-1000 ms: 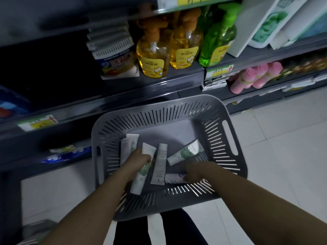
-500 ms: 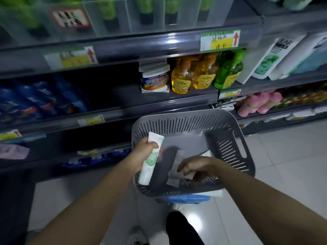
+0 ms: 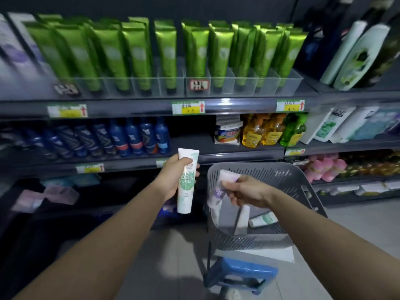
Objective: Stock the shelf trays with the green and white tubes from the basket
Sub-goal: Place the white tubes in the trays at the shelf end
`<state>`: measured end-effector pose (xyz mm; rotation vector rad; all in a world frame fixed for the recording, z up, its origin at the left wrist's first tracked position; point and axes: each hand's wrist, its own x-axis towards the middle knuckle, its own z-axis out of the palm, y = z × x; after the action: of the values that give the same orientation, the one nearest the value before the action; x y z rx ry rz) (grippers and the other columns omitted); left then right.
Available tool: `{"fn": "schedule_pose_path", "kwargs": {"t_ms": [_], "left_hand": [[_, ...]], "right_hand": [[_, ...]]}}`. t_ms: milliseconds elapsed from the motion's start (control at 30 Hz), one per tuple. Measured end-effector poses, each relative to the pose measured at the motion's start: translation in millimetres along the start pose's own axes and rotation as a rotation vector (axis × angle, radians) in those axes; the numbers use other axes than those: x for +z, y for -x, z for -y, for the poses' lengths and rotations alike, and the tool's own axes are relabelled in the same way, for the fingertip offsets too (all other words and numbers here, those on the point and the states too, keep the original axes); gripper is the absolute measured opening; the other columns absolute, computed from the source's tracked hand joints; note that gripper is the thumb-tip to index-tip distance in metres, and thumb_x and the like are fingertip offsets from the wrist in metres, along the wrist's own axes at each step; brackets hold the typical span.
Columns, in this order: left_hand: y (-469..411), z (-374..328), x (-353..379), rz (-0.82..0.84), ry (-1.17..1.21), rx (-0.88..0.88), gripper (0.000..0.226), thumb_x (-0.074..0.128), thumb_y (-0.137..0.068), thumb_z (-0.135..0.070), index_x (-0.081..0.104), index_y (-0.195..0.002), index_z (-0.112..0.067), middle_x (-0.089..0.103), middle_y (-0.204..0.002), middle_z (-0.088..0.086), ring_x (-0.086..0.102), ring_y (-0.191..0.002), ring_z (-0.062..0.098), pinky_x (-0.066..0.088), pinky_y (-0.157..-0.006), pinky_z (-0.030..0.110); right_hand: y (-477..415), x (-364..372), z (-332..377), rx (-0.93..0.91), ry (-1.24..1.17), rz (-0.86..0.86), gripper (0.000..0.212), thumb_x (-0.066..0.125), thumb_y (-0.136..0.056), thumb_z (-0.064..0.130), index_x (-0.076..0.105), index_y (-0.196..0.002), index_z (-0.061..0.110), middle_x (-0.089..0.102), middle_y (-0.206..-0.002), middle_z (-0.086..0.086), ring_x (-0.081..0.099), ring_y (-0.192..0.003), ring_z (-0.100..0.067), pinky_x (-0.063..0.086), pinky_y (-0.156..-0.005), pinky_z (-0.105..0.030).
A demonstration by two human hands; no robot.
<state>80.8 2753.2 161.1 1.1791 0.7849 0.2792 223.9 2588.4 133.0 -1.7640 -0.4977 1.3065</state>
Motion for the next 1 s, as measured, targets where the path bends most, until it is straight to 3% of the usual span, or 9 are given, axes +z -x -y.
{"fn": "schedule_pose_path", "kwargs": {"t_ms": [67, 167, 333, 433, 533, 667, 767, 867, 1000], "left_hand": [[12, -13, -18, -0.028, 0.005, 0.054, 0.018, 0.047, -0.096, -0.009, 0.058, -0.110, -0.006, 0.063, -0.087, 0.014, 0.061, -0.073, 0.024, 0.051, -0.068, 0.037], [29, -31, -44, -0.093, -0.010, 0.139, 0.015, 0.051, -0.095, -0.008, 0.062, -0.105, -0.008, 0.066, -0.088, 0.012, 0.062, -0.074, 0.023, 0.050, -0.070, 0.036], [54, -58, -79, -0.218, -0.044, 0.244, 0.012, 0.054, -0.094, -0.009, 0.065, -0.100, -0.010, 0.070, -0.096, 0.011, 0.066, -0.083, 0.024, 0.053, -0.070, 0.035], [70, -72, -95, -0.286, -0.063, 0.317, 0.010, 0.057, -0.092, -0.006, 0.064, -0.099, -0.010, 0.071, -0.097, 0.009, 0.068, -0.088, 0.026, 0.054, -0.079, 0.041], [87, -84, -111, -0.387, -0.076, 0.384, 0.010, 0.061, -0.089, -0.004, 0.060, -0.091, -0.014, 0.070, -0.090, 0.005, 0.065, -0.077, 0.022, 0.054, -0.067, 0.034], [111, -100, -137, -0.499, -0.084, 0.463, 0.016, 0.063, -0.086, 0.001, 0.058, -0.087, -0.014, 0.067, -0.081, 0.002, 0.062, -0.057, 0.007, 0.045, -0.044, 0.016], [128, -112, -163, -0.562, -0.106, 0.507, 0.019, 0.065, -0.084, 0.002, 0.057, -0.080, -0.015, 0.066, -0.076, 0.001, 0.061, -0.055, 0.006, 0.045, -0.045, 0.015], [140, -126, -193, -0.620, -0.123, 0.549, 0.021, 0.067, -0.082, 0.004, 0.058, -0.077, -0.015, 0.066, -0.077, 0.002, 0.061, -0.064, 0.011, 0.048, -0.055, 0.019], [151, -151, -237, -0.661, -0.119, 0.587, 0.020, 0.067, -0.082, 0.003, 0.059, -0.082, -0.016, 0.067, -0.085, 0.003, 0.062, -0.069, 0.013, 0.048, -0.048, 0.014]], "right_hand": [[-1, 16, 18, -0.056, 0.129, -0.078, 0.032, 0.062, -0.091, 0.036, 0.054, -0.069, 0.015, 0.043, -0.052, 0.002, 0.036, -0.048, -0.013, 0.028, -0.047, -0.024], [0, 40, 46, -0.156, 0.298, -0.117, 0.029, 0.064, -0.089, 0.043, 0.064, -0.070, 0.020, 0.053, -0.056, 0.008, 0.040, -0.050, -0.009, 0.031, -0.050, -0.022], [4, 77, 95, -0.402, 0.368, -0.064, 0.018, 0.069, -0.088, 0.024, 0.070, -0.086, 0.006, 0.067, -0.074, -0.003, 0.051, -0.058, -0.011, 0.040, -0.051, -0.022], [2, 97, 123, -0.544, 0.363, -0.083, 0.017, 0.079, -0.078, 0.017, 0.066, -0.084, 0.008, 0.072, -0.083, -0.011, 0.068, -0.070, -0.020, 0.057, -0.068, -0.034], [1, 122, 148, -0.665, 0.377, -0.072, 0.021, 0.079, -0.078, 0.019, 0.059, -0.082, 0.014, 0.071, -0.083, -0.016, 0.068, -0.072, -0.026, 0.058, -0.066, -0.038], [-1, 161, 175, -0.778, 0.403, -0.020, 0.015, 0.063, -0.091, 0.024, 0.059, -0.094, 0.010, 0.067, -0.080, -0.019, 0.062, -0.067, -0.031, 0.054, -0.067, -0.049], [-3, 191, 195, -0.843, 0.430, -0.011, 0.015, 0.060, -0.092, 0.025, 0.059, -0.088, 0.011, 0.067, -0.079, -0.017, 0.061, -0.066, -0.033, 0.053, -0.067, -0.053], [-4, 221, 217, -0.898, 0.458, -0.024, 0.018, 0.063, -0.090, 0.025, 0.061, -0.086, 0.008, 0.069, -0.073, -0.012, 0.061, -0.066, -0.035, 0.052, -0.063, -0.046], [-11, 262, 246, -0.969, 0.444, -0.049, 0.015, 0.067, -0.088, 0.022, 0.066, -0.090, 0.007, 0.072, -0.079, -0.010, 0.067, -0.077, -0.027, 0.056, -0.077, -0.046]]}}
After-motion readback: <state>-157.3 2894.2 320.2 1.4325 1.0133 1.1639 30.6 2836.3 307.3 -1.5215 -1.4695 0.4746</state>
